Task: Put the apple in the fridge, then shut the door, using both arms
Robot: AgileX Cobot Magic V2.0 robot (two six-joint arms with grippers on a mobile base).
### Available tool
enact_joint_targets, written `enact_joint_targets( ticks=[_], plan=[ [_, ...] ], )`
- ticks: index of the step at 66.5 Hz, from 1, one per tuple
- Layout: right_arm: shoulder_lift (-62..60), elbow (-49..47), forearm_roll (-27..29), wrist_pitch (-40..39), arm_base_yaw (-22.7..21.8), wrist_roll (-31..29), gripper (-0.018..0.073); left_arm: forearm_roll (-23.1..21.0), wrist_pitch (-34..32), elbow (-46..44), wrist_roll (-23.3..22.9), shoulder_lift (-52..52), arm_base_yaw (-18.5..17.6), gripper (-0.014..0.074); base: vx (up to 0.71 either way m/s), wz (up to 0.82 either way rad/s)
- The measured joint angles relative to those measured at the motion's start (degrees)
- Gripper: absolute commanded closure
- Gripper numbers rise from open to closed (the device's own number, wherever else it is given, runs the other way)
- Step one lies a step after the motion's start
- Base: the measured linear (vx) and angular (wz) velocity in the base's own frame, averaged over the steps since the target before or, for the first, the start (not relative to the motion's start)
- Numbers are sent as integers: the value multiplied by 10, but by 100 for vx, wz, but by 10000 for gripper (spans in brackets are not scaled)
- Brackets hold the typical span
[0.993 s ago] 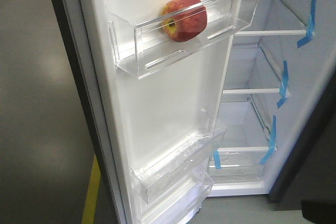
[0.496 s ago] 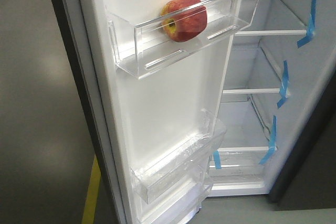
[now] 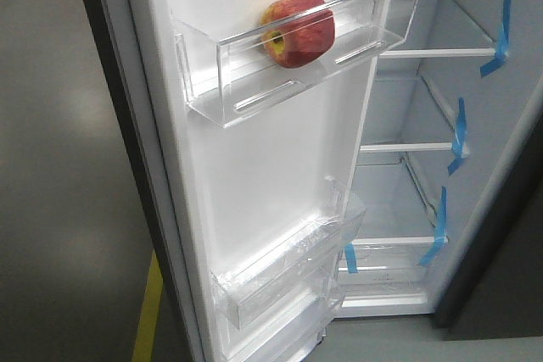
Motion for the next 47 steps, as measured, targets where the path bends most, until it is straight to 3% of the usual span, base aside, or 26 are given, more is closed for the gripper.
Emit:
enact_joint_targets(
  ticks=[26, 36, 47],
  plan=[
    [0, 0, 0, 0, 0, 0, 32, -29, -43, -25, -52, 0, 0, 603, 0, 0],
    [0, 0, 0, 1, 0, 0, 32, -37, 12, -100, -54, 43, 0, 603, 0, 0],
    [0, 0, 0, 1, 0, 0, 32, -26, 122, -202, -52, 176, 0, 603, 0, 0]
  ],
)
